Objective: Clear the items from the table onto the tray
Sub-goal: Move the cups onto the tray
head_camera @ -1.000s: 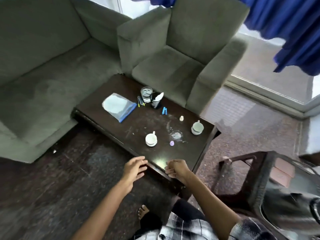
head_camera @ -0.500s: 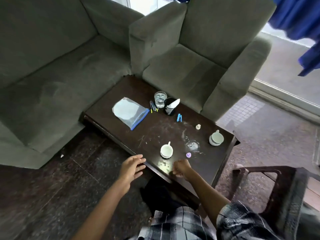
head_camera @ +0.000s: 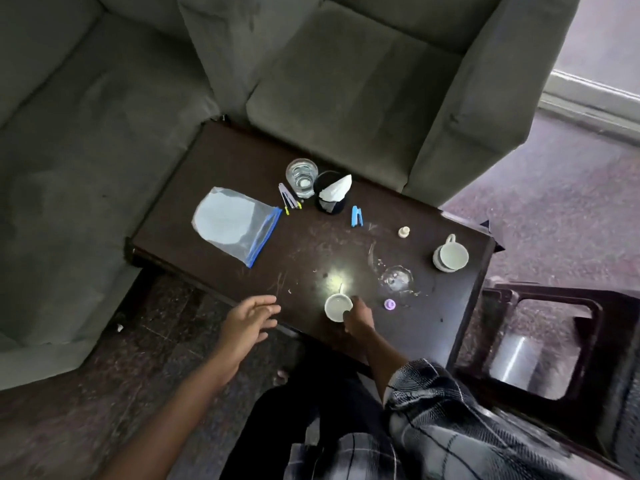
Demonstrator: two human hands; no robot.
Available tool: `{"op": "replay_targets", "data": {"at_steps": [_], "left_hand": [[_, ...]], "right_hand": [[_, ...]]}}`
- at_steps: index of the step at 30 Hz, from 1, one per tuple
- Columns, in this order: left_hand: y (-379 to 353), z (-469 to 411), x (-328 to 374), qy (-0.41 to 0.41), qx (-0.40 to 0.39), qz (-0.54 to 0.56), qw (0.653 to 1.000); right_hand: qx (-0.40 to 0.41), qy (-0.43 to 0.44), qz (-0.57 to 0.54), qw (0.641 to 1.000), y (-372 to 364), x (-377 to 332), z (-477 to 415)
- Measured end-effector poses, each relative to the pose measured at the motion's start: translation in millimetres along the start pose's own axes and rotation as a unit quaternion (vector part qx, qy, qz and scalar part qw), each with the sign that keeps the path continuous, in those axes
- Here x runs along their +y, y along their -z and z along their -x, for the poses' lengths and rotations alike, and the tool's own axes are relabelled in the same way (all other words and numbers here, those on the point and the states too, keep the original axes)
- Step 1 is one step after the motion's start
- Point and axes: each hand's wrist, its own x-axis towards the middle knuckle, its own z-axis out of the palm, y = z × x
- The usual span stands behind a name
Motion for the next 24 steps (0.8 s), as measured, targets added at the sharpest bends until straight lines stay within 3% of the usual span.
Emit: {"op": "replay_targets", "data": {"at_steps": [7,14,19,24], "left_hand": [[-3.5,-10.4,9.2,-0.006,-0.033,-0.063,0.997],[-16.3,-25.9,39.4,-0.102,-0.072,-0.173,0.977],[-41.7,-29.3,60.6,-0.202,-0.122,-0.220,0.947],[-62.0,-37.7,70.3,-0.286,-0.124,-0.196,0.930]], "right_hand": [[0.044,-0.018,-0.045,0.998,1.7,-0.5,-14.0],[0.091,0.075,-0.076,0.990,60.7,-60.9,33.7],[0.061,0.145,-0.140,0.978,94.4,-94.0,70.1],[-0.019,0.122,-0.250,0.960,111.7,-100.8,89.1]]}}
